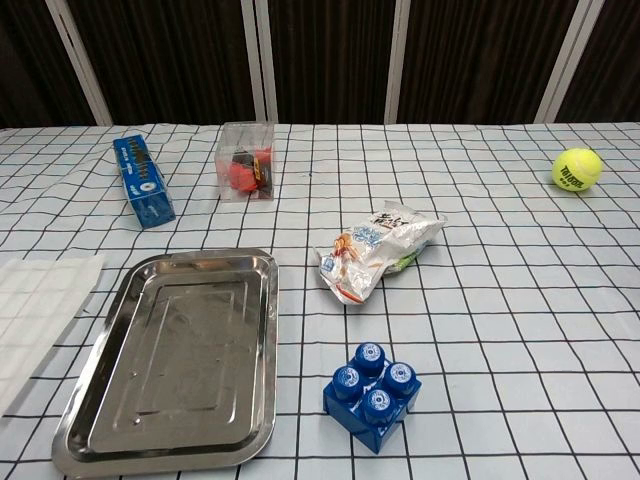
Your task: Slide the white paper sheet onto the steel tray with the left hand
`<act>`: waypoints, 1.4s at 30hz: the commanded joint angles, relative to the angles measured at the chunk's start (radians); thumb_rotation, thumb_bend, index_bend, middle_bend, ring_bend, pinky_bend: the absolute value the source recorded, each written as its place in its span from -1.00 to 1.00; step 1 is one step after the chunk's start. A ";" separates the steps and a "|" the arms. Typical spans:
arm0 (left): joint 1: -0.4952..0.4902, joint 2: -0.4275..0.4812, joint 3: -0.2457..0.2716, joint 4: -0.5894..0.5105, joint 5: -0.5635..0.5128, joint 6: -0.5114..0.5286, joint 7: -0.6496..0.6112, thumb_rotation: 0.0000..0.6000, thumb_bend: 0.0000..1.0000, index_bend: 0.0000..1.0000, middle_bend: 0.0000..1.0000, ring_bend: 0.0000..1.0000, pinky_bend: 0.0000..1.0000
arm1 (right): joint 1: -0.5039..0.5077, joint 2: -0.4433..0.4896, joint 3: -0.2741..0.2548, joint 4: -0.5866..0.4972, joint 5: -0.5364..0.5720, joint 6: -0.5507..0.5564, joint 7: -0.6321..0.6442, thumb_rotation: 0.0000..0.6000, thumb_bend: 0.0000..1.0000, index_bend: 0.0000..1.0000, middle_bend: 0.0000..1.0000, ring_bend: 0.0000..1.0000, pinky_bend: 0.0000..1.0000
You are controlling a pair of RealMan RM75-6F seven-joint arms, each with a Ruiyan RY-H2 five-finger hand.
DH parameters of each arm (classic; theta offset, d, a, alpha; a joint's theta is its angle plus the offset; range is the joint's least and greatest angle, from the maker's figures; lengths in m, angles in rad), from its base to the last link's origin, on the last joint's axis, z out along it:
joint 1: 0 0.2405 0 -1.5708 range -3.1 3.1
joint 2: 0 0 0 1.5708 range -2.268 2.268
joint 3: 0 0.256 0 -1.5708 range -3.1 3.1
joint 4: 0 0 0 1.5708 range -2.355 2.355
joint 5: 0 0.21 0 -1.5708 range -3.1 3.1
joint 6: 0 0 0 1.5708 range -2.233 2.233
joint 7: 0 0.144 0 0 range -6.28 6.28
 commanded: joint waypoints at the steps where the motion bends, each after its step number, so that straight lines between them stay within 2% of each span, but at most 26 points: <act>1: 0.000 0.000 0.000 -0.001 0.000 0.000 0.001 1.00 -0.94 -1.00 -1.00 -1.00 -1.00 | 0.000 0.000 -0.001 0.001 -0.001 0.000 -0.001 1.00 -0.37 -1.00 -1.00 -1.00 -1.00; 14: -0.015 0.009 0.025 0.042 0.023 -0.045 0.037 1.00 -0.90 -0.99 -1.00 -1.00 -1.00 | -0.002 -0.002 0.001 0.002 0.002 0.004 -0.003 1.00 -0.37 -1.00 -1.00 -1.00 -1.00; 18: -0.034 0.041 0.056 0.057 0.025 -0.114 0.051 1.00 -0.81 -0.58 -1.00 -1.00 -1.00 | -0.001 -0.004 0.002 0.004 0.005 0.001 -0.008 1.00 -0.37 -1.00 -1.00 -1.00 -1.00; 22: -0.066 0.068 0.070 0.091 0.031 -0.182 0.092 1.00 -0.76 -0.38 -1.00 -1.00 -1.00 | -0.002 -0.005 0.002 0.003 0.002 0.005 -0.010 1.00 -0.37 -1.00 -1.00 -1.00 -1.00; 31: -0.152 0.109 0.065 0.114 -0.017 -0.364 0.256 1.00 -0.76 -0.40 -1.00 -1.00 -1.00 | -0.003 -0.008 0.004 0.002 0.007 0.005 -0.014 1.00 -0.37 -1.00 -1.00 -1.00 -1.00; 35: -0.178 0.074 0.051 0.146 -0.034 -0.405 0.314 1.00 -0.79 -0.43 -1.00 -1.00 -1.00 | -0.002 -0.009 0.005 0.002 0.012 0.001 -0.016 1.00 -0.37 -1.00 -1.00 -1.00 -1.00; 42: -0.224 0.032 0.023 0.117 -0.077 -0.466 0.394 1.00 -0.79 -0.43 -1.00 -1.00 -1.00 | -0.004 -0.008 0.006 -0.001 0.017 0.002 -0.013 1.00 -0.37 -1.00 -1.00 -1.00 -1.00</act>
